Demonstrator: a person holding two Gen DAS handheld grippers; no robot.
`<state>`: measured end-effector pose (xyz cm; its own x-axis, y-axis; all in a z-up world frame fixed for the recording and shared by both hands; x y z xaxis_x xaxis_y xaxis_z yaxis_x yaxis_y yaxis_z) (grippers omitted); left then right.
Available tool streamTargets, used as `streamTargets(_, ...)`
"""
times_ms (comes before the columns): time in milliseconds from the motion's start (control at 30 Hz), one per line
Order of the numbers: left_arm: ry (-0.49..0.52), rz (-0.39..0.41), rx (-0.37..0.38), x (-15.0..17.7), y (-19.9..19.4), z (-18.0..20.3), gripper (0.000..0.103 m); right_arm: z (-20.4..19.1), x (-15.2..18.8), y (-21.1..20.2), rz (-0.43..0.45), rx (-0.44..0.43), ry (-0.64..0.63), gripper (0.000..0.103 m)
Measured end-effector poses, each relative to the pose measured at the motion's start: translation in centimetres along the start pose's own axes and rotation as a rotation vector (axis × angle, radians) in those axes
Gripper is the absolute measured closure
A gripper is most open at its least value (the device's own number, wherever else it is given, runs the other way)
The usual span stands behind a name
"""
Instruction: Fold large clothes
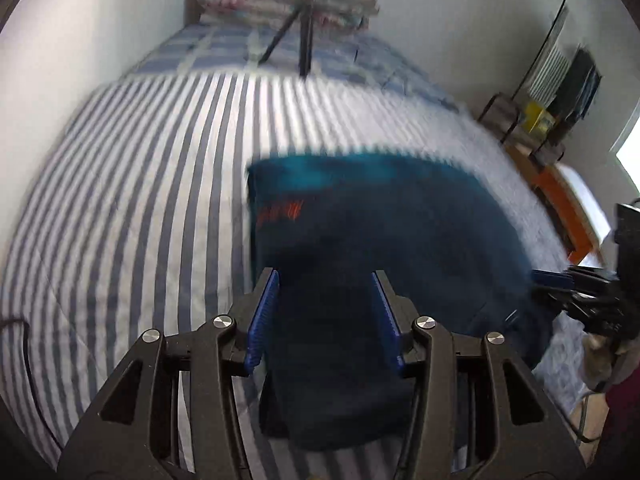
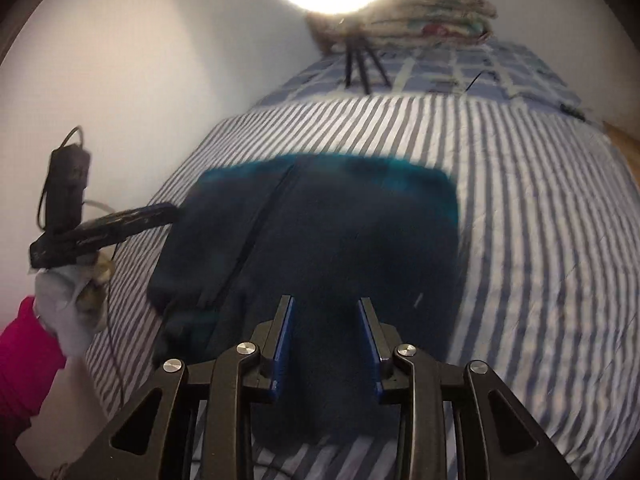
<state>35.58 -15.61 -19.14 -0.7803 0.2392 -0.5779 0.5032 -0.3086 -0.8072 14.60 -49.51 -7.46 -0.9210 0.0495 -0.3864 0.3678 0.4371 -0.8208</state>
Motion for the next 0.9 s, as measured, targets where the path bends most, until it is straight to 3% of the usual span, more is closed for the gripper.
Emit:
streamTargets(100,-0.026,-0.046,0.019,2.7,2.1,-0.5,0.048,1.0,2.6,1.4,0.000,0.005,0.054,0.071)
streamTargets(167,-0.038,-0.031,0.013,3.3,2.3,-0.9,0.035,1.3,3.6,1.6,0.015,0.002,0.068,0.071)
streamTargets(267,-0.060,-0.040,0.025,3.0,1.4,-1.1,0.035,0.5,3.3,1.0,0.006,0.039,0.016,0.071)
streamTargets(333,-0.041,-0.031,0.007,2.8,0.1,-1.0,0.036,0.4,2.9,-0.7,0.003,0.015,0.003,0.071)
streamTargets(400,-0.060,0.014,0.040,2.6,-1.8,-1.7,0.036,1.0,2.3,-2.3,0.038,-0.017,0.018,0.071)
streamTargets(467,-0.127,0.053,0.092,2.6,-3.4,-2.8,0.036,2.4,1.5,-4.5,0.101,-0.053,0.054,0.057)
streamTargets(500,-0.154,0.064,0.101,2.6,-3.9,-3.3,0.036,3.3,0.8,-5.3,0.133,-0.076,0.083,0.041)
streamTargets(567,-0.176,0.090,0.115,2.1,-5.2,-3.6,0.036,5.2,-0.6,-5.8,0.154,-0.112,0.151,0.040)
streamTargets(700,-0.104,0.097,0.104,0.9,-5.7,-1.7,0.036,8.1,-3.6,-4.8,0.150,-0.173,0.252,0.040)
streamTargets(900,0.026,0.039,0.072,-0.5,-2.1,2.1,0.036,11.5,-7.6,0.6,0.123,-0.273,0.370,0.040)
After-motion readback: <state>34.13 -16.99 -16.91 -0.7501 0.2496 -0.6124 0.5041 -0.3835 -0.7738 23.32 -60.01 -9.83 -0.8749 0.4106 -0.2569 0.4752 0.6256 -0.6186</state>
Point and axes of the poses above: each gripper's, at about its wrist camera, not at the fingertips, and y roughly the way its jaws point, z to its right, x to its underside, the point moved 3 cm from there along y, roughly the way its jaws point, and after that the axes turned 15 degrees about y, right-handed, at the moved point
